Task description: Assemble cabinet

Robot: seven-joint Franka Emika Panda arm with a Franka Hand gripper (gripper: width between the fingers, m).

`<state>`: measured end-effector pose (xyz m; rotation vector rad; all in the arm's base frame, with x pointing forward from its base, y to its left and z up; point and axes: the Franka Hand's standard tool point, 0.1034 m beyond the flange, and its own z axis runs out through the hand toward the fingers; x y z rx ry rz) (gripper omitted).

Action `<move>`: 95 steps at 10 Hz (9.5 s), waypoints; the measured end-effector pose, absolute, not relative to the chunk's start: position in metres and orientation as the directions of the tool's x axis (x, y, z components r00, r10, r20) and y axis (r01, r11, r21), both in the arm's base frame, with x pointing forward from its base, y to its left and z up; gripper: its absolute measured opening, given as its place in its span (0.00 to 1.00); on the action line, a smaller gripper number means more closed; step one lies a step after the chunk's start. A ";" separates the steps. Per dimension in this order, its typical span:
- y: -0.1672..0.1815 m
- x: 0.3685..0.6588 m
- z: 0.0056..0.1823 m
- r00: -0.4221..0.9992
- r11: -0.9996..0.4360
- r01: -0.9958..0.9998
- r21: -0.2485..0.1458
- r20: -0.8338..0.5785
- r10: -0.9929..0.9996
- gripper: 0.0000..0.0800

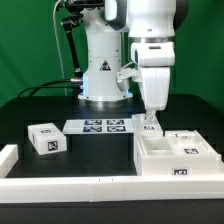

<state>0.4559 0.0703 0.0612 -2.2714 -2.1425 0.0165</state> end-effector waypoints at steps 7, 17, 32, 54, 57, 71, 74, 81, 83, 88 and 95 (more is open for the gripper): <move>0.072 0.457 0.060 0.047 -0.047 0.999 -0.026 0.007 0.999 0.09; 0.067 0.471 0.058 0.021 -0.021 1.000 -0.018 0.017 1.000 0.09; 0.064 0.486 0.058 -0.030 0.029 0.999 0.014 0.032 0.999 0.09; 0.050 0.563 0.069 -0.089 0.088 0.996 0.034 0.033 0.996 0.73; 0.046 0.529 0.084 -0.118 0.117 0.992 0.054 0.011 0.993 0.98; 0.058 0.483 0.088 0.379 -0.389 0.914 0.118 0.095 0.920 1.00; 0.067 0.481 0.085 0.634 -0.645 0.761 0.072 0.129 0.762 1.00; 0.081 0.478 0.085 0.946 -0.954 0.296 -0.041 0.149 0.287 1.00; 0.096 0.480 0.079 0.991 -0.997 0.034 -0.070 0.130 0.024 1.00; 0.099 0.482 0.062 0.970 -0.970 -0.214 -0.114 0.093 -0.225 1.00; 0.084 0.483 0.033 0.991 -0.992 -0.085 -0.094 0.092 -0.094 1.00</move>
Offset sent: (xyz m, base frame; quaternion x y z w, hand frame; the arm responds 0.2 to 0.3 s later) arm 0.0017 0.0093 0.0077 0.0040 -0.0038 0.0145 0.9999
